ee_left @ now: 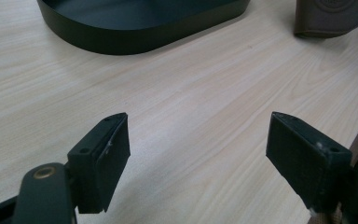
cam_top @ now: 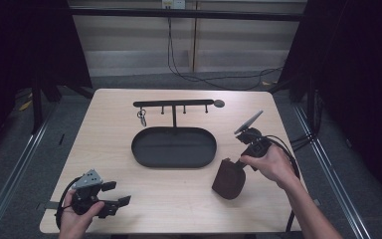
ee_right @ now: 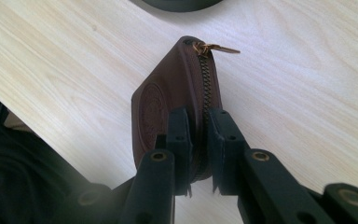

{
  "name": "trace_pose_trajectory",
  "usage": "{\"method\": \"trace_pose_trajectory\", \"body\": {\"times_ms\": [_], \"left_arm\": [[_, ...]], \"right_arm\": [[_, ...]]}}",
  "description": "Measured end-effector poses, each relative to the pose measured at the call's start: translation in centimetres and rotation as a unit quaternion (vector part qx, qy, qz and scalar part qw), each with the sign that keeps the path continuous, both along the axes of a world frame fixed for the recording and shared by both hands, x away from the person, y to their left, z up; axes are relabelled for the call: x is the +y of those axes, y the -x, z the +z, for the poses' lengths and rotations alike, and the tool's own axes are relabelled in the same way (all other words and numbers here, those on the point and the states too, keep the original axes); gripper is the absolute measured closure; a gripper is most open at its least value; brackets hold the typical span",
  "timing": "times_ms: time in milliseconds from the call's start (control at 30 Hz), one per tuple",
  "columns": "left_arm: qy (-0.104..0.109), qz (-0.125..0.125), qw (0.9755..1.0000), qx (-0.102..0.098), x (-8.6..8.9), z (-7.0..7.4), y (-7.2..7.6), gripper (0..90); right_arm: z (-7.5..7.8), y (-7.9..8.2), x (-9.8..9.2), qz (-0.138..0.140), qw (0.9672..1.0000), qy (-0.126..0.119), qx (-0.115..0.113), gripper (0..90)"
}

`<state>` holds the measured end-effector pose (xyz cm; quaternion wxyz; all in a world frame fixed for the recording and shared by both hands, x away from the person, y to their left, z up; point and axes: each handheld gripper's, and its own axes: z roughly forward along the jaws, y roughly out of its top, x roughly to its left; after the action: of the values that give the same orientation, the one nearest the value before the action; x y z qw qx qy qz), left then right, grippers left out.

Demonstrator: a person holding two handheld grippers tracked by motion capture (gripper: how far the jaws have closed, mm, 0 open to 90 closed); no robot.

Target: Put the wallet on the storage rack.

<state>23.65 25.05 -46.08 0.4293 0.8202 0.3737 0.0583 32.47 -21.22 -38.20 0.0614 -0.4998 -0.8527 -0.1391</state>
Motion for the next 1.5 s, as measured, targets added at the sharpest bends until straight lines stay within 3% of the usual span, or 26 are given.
{"method": "trace_pose_trajectory", "body": {"times_ms": [400, 1033, 1300, 1400, 1500], "left_arm": [[-0.003, -0.002, 1.0, 0.005, -0.1, -0.1, -0.1, 21.5], [-0.008, 0.006, 0.9999, 0.011, 0.0, -0.3, -0.3, 21.5], [-0.007, 0.008, 0.9999, 0.01, 0.1, -0.2, -0.3, 21.4], [-0.007, 0.006, 0.9999, 0.007, 0.1, -0.1, -0.2, 21.5], [-0.006, 0.007, 0.9999, 0.006, 0.0, -0.1, -0.2, 21.4]], "right_arm": [[2.5, -1.3, 0.7, 0.001, 0.9995, 0.023, -0.019, 81.8], [3.4, -3.8, 0.0, -0.021, 0.999, 0.039, -0.001, 82.2], [4.5, -4.3, 0.1, -0.027, 0.9987, 0.043, -0.011, 82.2], [4.9, -4.4, 0.3, -0.028, 0.9981, 0.045, -0.03, 82.2], [5.0, -4.4, 0.5, -0.029, 0.9982, 0.04, -0.034, 82.2]]}}
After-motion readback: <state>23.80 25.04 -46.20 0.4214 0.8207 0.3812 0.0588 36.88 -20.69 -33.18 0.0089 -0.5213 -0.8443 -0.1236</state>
